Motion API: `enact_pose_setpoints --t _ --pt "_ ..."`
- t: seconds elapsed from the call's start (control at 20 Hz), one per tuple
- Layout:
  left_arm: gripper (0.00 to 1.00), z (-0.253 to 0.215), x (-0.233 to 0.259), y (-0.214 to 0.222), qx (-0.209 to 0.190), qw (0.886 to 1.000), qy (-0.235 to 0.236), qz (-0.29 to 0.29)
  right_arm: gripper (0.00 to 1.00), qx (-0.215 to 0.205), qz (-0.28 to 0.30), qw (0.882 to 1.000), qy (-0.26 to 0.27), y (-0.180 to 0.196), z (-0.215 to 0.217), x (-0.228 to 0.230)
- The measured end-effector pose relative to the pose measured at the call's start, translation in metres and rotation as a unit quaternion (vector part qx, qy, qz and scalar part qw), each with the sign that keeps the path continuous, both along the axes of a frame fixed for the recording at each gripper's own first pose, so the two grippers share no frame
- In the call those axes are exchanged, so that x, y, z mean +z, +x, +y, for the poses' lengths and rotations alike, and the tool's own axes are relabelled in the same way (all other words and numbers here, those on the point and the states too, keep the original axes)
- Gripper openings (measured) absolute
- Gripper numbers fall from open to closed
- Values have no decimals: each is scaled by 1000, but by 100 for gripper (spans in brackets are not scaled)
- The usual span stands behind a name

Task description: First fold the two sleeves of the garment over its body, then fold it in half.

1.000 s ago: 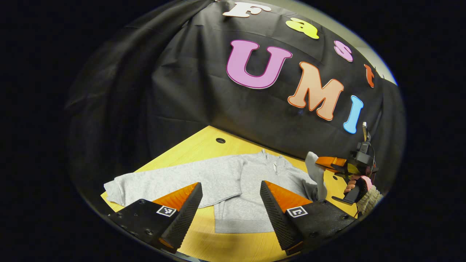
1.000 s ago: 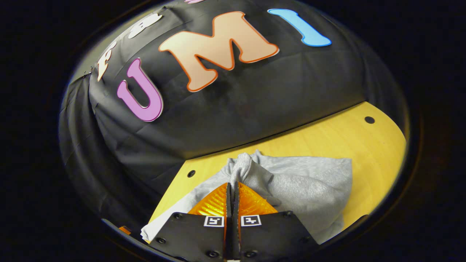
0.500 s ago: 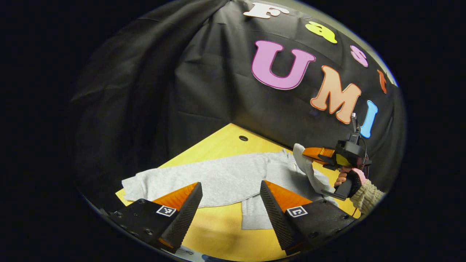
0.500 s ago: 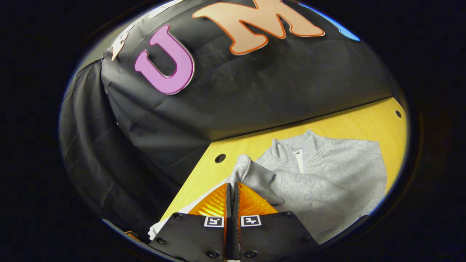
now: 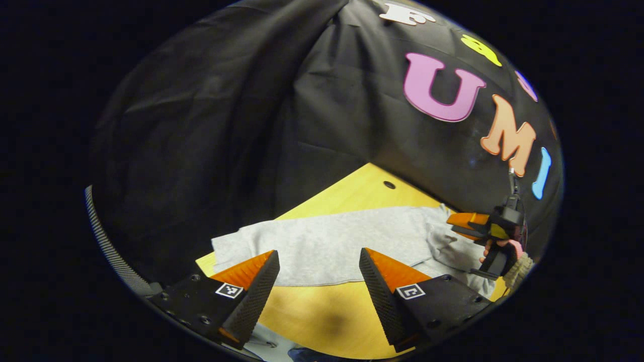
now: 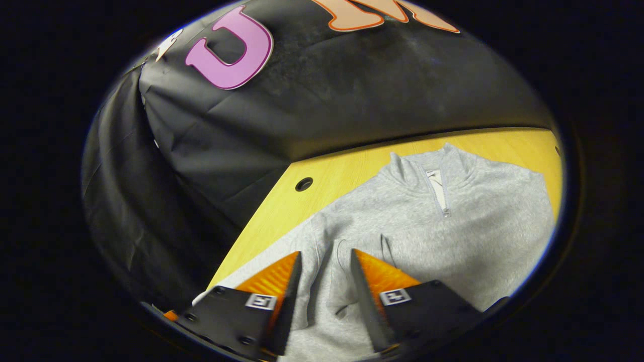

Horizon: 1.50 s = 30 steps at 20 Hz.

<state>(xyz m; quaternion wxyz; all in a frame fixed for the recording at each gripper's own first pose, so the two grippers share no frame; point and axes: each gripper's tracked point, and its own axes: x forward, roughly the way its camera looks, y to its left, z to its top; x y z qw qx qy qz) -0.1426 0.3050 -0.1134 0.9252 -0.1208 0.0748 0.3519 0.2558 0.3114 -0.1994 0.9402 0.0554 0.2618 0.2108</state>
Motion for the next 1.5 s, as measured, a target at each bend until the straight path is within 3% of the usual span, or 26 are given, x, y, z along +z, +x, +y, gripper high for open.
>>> enact_pose_setpoints --t 0.2,0.6,0.65,0.8,0.95,1.05,1.15,1.2,1.25,1.4,1.5 --pt "94 42 -28 -19 54 998 -3 23 100 15 -43 998 -49 -17 -12 6" --pt "93 65 -51 -21 84 993 8 86 94 -6 -99 992 -78 -55 -68 47" --pt "93 67 -56 -20 85 992 8 90 98 -9 -109 990 -85 -59 -78 54" --pt "93 71 -76 -20 82 990 -8 118 95 -32 -129 986 -96 -68 -108 76" --pt "90 72 -79 -23 77 988 9 133 98 -57 -146 983 -96 -78 -131 95" --pt "88 73 -76 -21 67 989 14 130 95 -67 -146 982 -97 -85 -145 100" --pt "80 73 -74 -23 54 991 15 125 98 -77 -145 980 -115 -90 -163 97" --pt "72 71 -74 -22 48 992 10 120 94 -83 -143 979 -123 -93 -173 99" --pt "53 70 -73 -16 47 992 6 118 98 -87 -141 978 -126 -96 -180 99" --pt "43 65 -73 -8 33 993 -11 116 98 -103 -135 976 -134 -106 -201 95" --pt "18 61 -73 -4 29 993 -23 110 98 -111 -128 977 -133 -111 -211 92"
